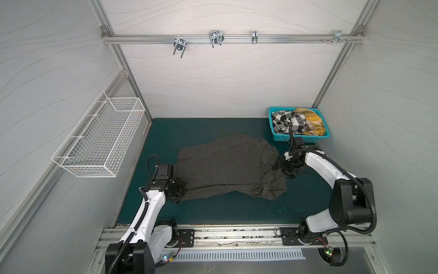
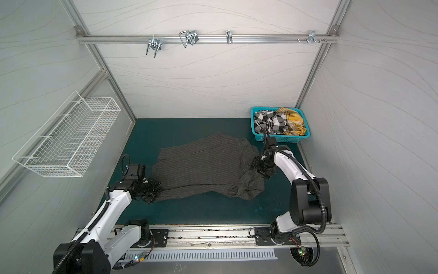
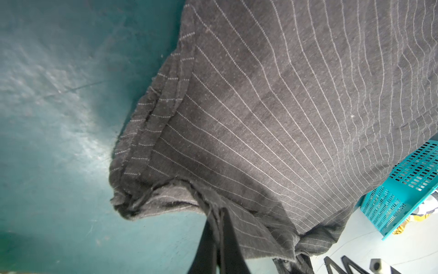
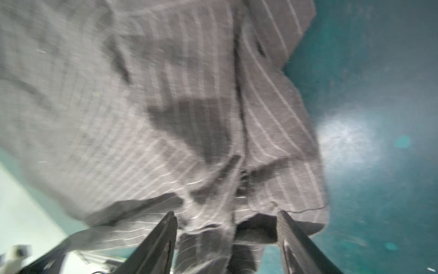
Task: Fold and stack the long sleeve shirts
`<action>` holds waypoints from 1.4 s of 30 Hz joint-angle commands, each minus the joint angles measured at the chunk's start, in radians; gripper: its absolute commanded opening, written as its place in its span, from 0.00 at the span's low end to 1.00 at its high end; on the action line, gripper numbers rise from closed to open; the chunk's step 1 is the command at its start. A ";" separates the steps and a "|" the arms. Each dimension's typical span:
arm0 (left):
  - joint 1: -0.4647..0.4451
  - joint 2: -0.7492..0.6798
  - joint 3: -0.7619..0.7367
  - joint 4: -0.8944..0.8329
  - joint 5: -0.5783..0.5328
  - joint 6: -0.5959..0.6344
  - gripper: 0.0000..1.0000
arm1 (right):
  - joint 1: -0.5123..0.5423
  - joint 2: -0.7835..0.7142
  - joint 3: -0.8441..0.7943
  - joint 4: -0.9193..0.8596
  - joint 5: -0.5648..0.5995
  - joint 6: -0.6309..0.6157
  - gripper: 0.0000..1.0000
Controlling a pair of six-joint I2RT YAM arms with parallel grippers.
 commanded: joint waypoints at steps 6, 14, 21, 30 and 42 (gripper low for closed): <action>0.004 -0.014 0.007 -0.006 -0.005 0.000 0.00 | -0.035 0.068 -0.054 0.091 -0.095 0.061 0.42; 0.005 -0.021 -0.001 -0.011 -0.013 0.006 0.00 | -0.057 0.142 -0.099 0.202 -0.139 0.080 0.40; 0.005 -0.020 -0.015 -0.007 -0.015 0.010 0.00 | -0.086 0.167 -0.082 0.223 -0.164 0.068 0.08; 0.006 -0.034 -0.046 -0.012 -0.011 0.029 0.00 | 0.089 0.002 0.242 -0.073 0.169 -0.039 0.00; 0.006 -0.056 -0.078 -0.009 0.019 0.032 0.00 | 0.587 0.427 0.622 -0.270 0.448 -0.116 0.61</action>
